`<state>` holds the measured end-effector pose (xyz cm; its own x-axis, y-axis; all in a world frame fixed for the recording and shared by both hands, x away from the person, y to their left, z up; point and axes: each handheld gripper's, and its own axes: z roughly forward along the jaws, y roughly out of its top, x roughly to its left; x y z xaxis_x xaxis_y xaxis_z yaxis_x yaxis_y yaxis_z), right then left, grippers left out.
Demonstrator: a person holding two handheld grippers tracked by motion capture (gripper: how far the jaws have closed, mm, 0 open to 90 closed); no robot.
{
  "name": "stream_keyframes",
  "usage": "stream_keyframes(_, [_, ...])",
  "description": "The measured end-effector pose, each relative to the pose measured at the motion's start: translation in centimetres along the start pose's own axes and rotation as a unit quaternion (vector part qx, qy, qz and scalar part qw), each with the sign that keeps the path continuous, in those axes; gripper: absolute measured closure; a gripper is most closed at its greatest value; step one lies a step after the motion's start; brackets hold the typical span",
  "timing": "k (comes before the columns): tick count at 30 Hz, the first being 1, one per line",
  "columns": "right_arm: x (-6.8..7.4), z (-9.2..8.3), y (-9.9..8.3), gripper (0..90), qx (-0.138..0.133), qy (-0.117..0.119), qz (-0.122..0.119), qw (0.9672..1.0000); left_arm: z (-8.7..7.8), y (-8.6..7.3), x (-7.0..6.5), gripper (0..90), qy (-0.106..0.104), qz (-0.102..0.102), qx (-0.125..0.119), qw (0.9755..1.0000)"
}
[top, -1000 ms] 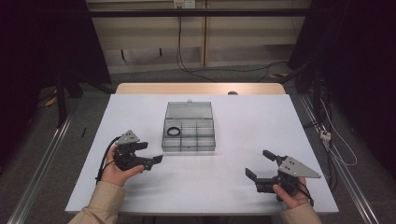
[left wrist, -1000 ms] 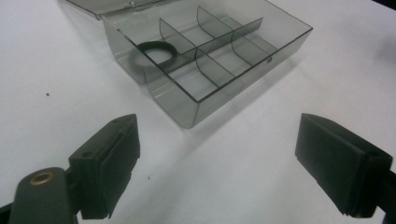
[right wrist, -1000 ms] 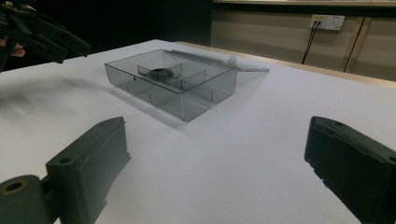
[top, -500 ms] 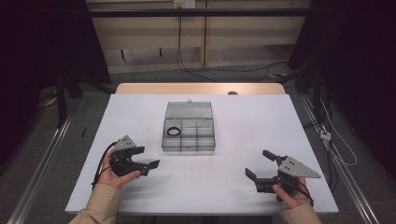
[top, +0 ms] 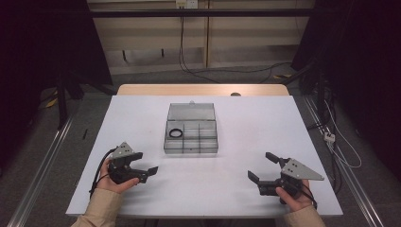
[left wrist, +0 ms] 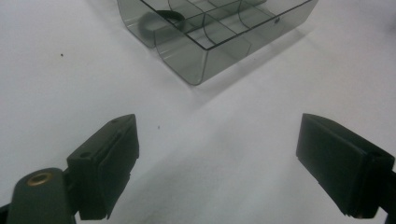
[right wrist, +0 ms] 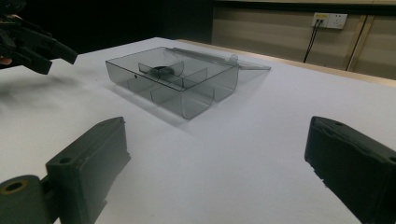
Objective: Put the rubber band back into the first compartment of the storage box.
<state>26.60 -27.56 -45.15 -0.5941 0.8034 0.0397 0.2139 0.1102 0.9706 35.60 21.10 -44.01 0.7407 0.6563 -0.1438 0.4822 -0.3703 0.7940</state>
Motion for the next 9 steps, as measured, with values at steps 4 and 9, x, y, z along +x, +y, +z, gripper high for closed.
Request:
stream_keyframes(4, [0.02,0.11,-0.06,5.4,0.005,0.001,-0.002,1.0000,-0.09,-0.44,0.01,12.2,0.004,-0.001,0.000,1.0000])
stream_keyframes(9, [0.01,0.42,-0.13,4.9,0.016,0.004,-0.006,0.9999,0.08,-0.62,0.11,11.3,0.007,0.000,0.003,1.0000])
